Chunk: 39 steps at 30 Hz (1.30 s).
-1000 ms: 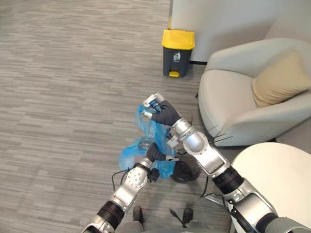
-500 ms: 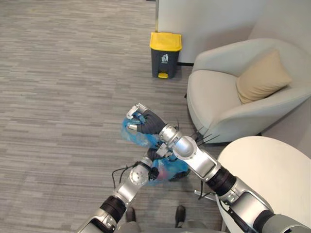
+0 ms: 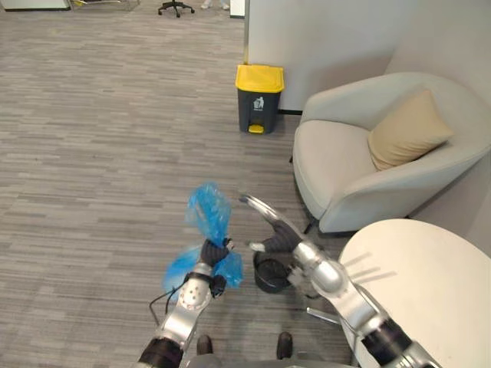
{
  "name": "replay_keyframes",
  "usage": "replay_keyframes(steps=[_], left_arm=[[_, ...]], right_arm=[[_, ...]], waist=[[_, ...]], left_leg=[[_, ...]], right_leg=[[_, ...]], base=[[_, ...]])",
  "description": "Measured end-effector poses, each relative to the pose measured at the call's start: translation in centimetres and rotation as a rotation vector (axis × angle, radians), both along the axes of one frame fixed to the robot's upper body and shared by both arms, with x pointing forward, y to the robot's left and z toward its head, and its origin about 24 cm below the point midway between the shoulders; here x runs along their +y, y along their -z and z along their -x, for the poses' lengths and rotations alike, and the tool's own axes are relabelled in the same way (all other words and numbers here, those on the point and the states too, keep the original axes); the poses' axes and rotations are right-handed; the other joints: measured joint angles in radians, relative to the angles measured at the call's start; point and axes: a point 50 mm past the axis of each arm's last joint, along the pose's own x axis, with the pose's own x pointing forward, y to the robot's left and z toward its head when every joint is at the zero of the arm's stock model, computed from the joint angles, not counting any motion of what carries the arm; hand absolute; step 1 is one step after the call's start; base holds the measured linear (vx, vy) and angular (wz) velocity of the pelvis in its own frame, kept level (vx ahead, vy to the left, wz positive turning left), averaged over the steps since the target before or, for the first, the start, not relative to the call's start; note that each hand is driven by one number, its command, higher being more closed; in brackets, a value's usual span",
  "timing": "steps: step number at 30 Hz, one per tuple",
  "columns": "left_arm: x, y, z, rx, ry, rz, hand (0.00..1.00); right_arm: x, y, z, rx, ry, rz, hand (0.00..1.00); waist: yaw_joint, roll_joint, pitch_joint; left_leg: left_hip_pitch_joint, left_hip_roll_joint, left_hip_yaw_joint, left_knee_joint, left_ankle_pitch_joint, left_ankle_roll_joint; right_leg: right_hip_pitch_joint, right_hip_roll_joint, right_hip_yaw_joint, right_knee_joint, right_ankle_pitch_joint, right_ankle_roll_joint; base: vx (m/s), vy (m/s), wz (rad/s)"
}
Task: Gather rubbish on tea table into small bin, then transfer packed bag to large trash can.
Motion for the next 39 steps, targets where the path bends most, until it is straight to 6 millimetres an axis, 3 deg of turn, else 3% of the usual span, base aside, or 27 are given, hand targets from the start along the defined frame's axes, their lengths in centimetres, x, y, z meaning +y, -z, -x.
replay_keyframes(steps=[3,6,9,12,13,14,16,19,21,24,25,26,27,28,29,30,32,35,36,37,38,39], left_arm=[[2.0,0.8,1.2,0.039,-0.088,0.011,1.0],[4.2,1.8,3.2,0.095,-0.177,0.01,1.0],[6.4,3.0,5.9,0.169,-0.28,0.003,1.0],[6.9,3.7,7.0,0.217,-0.292,0.003,1.0],[6.9,3.9,7.1,0.227,-0.291,0.004,1.0],[6.9,4.2,7.3,0.245,-0.281,0.008,1.0],[6.6,4.3,7.2,0.255,-0.269,0.019,1.0],[6.9,4.4,7.7,0.267,-0.275,0.02,1.0],[7.6,4.8,8.9,0.296,-0.311,0.014,1.0],[7.7,5.2,10.2,0.335,-0.321,0.012,1.0],[7.8,5.3,10.6,0.344,-0.324,0.009,1.0],[7.8,5.3,10.9,0.353,-0.326,0.008,1.0],[7.6,5.3,10.8,0.353,-0.319,0.01,1.0],[7.5,5.2,10.7,0.35,-0.312,0.01,1.0],[7.8,4.8,10.1,0.329,-0.305,-0.002,1.0],[8.1,4.7,9.9,0.322,-0.301,-0.008,1.0],[8.1,4.4,9.1,0.304,-0.284,-0.014,1.0],[7.8,4.2,7.7,0.281,-0.268,-0.009,1.0],[8.0,4.2,7.1,0.276,-0.274,-0.011,1.0],[8.0,4.2,7.0,0.276,-0.273,-0.011,1.0],[7.9,4.3,7.1,0.281,-0.269,-0.007,1.0],[7.1,4.6,7.2,0.286,-0.269,0.019,1.0]], right_arm=[[-2.7,2.8,2.2,0.141,0.074,0.04,0.0],[-5.7,6.6,4.6,0.335,0.198,0.057,0.0],[-9.7,10.4,6.7,0.533,0.501,-0.036,0.0],[-11.6,12.1,8.4,0.611,0.683,-0.097,0.0],[-11.8,12.3,8.7,0.622,0.706,-0.103,0.0],[-12.1,12.7,9.2,0.64,0.734,-0.114,0.0],[-12.7,12.9,10.1,0.65,0.79,-0.111,0.0],[-13.2,13.1,9.9,0.646,0.837,-0.112,0.0],[-12.6,12.9,8.7,0.62,0.839,-0.136,0.0],[-12.3,12.7,8.1,0.606,0.837,-0.149,0.0],[-12.2,12.7,8.0,0.602,0.84,-0.151,0.0],[-12.0,12.6,7.9,0.598,0.848,-0.156,0.0],[-11.9,12.5,7.8,0.594,0.85,-0.159,0.0],[-11.6,12.4,7.7,0.585,0.845,-0.165,0.0],[-11.0,12.5,7.7,0.59,0.844,-0.188,0.0],[-10.6,12.6,7.7,0.595,0.844,-0.202,0.0],[-10.4,12.6,7.8,0.595,0.853,-0.213,0.0],[-10.7,12.5,7.8,0.587,0.865,-0.21,0.0],[-10.8,12.6,7.9,0.591,0.867,-0.204,0.0],[-10.9,12.6,8.0,0.591,0.866,-0.2,0.0],[-11.3,12.6,8.3,0.593,0.866,-0.184,0.0],[-11.9,12.3,8.2,0.583,0.866,-0.163,0.0]], waist=[[-0.005,0.008,-0.004],[-0.03,0.023,-0.013],[-0.049,0.045,-0.02],[-0.05,0.06,-0.014],[-0.05,0.063,-0.013],[-0.051,0.069,-0.009],[-0.055,0.069,-0.003],[-0.042,0.076,0.008],[-0.031,0.067,0.015],[-0.019,0.037,0.034],[-0.019,0.025,0.044],[-0.02,0.02,0.057],[-0.023,0.009,0.068],[-0.028,0.021,0.075],[-0.046,0.022,0.095],[-0.048,0.009,0.099],[-0.052,-0.01,0.107],[-0.059,0.009,0.119],[-0.069,0.01,0.12],[-0.079,0.011,0.12],[-0.106,0.013,0.113],[-0.109,0.064,0.107]], left_leg=[[-0.004,-0.001,-0.008,0.002,0.0,0.0],[-0.02,-0.008,-0.027,0.006,0.0,0.0],[-0.034,-0.022,-0.047,0.007,-0.003,0.003],[-0.093,-0.039,-0.091,0.081,-0.035,0.006],[-0.112,-0.043,-0.103,0.106,-0.046,0.005],[-0.146,-0.047,-0.098,0.142,-0.071,0.027],[-0.191,-0.018,0.063,0.198,-0.1,0.069],[-0.198,0.001,0.175,0.252,-0.1,0.068],[-0.201,-0.015,0.174,0.3,-0.15,0.067],[-0.244,-0.017,0.182,0.473,-0.281,0.076],[-0.255,-0.021,0.186,0.536,-0.344,0.082],[-0.242,-0.032,0.176,0.567,-0.388,0.091],[-0.236,-0.035,0.176,0.574,-0.401,0.097],[-0.22,-0.037,0.166,0.572,-0.413,0.103],[-0.194,-0.03,0.135,0.568,-0.431,0.111],[-0.178,-0.031,0.125,0.556,-0.439,0.107],[-0.144,-0.036,0.116,0.533,-0.459,0.1],[-0.079,-0.04,0.096,0.49,-0.477,0.068],[-0.028,-0.053,0.089,0.463,-0.455,0.03],[-0.008,-0.054,0.087,0.463,-0.455,0.017],[0.037,-0.051,0.057,0.468,-0.475,-0.019],[0.047,-0.012,0.041,0.523,-0.47,-0.053]], right_leg=[[0.004,0.001,-0.005,-0.01,-0.004,-0.005],[0.003,-0.001,-0.03,-0.01,-0.011,-0.003],[0.002,-0.016,-0.055,-0.003,-0.023,0.007],[-0.011,-0.045,-0.105,0.048,-0.058,0.015],[-0.015,-0.053,-0.121,0.063,-0.068,0.017],[-0.017,-0.069,-0.165,0.086,-0.084,0.02],[-0.005,-0.109,-0.253,0.1,-0.104,0.039],[0.007,-0.149,-0.291,0.137,-0.121,0.056],[0.014,-0.178,-0.287,0.158,-0.143,0.077],[-0.003,-0.234,-0.253,0.261,-0.227,0.115],[-0.013,-0.265,-0.232,0.333,-0.258,0.102],[-0.051,-0.297,-0.182,0.459,-0.268,0.038],[-0.099,-0.307,-0.13,0.553,-0.245,0.001],[-0.175,-0.304,-0.051,0.695,-0.187,-0.072],[-0.264,-0.25,0.027,0.823,-0.251,-0.007],[-0.296,-0.215,0.034,0.832,-0.292,0.01],[-0.358,-0.159,0.013,0.785,-0.32,0.009],[-0.418,-0.107,-0.072,0.564,-0.29,0.02],[-0.421,-0.094,-0.077,0.443,-0.226,-0.003],[-0.425,-0.096,-0.076,0.441,-0.204,-0.02],[-0.411,-0.094,-0.079,0.489,-0.13,-0.069],[-0.396,-0.069,-0.111,0.551,-0.186,-0.087]], base=[[0.01,0.003,0.09],[0.02,0.0,0.24],[0.03,0.022,0.21],[0.02,0.048,0.5],[-0.01,0.051,0.8],[0.0,0.056,0.99],[0.05,0.083,1.29],[0.11,0.117,0.62],[0.11,0.131,0.14],[0.13,0.179,-0.02],[0.23,0.235,-0.06],[0.24,0.24,-0.04],[0.21,0.194,0.07],[0.29,0.164,0.27],[0.31,0.126,0.35],[0.32,0.083,0.33],[0.39,-0.002,0.18],[0.44,-0.03,0.3],[0.55,-0.087,0.56],[0.7,-0.163,0.93],[0.65,-0.193,0.76],[0.67,-0.183,0.48]])
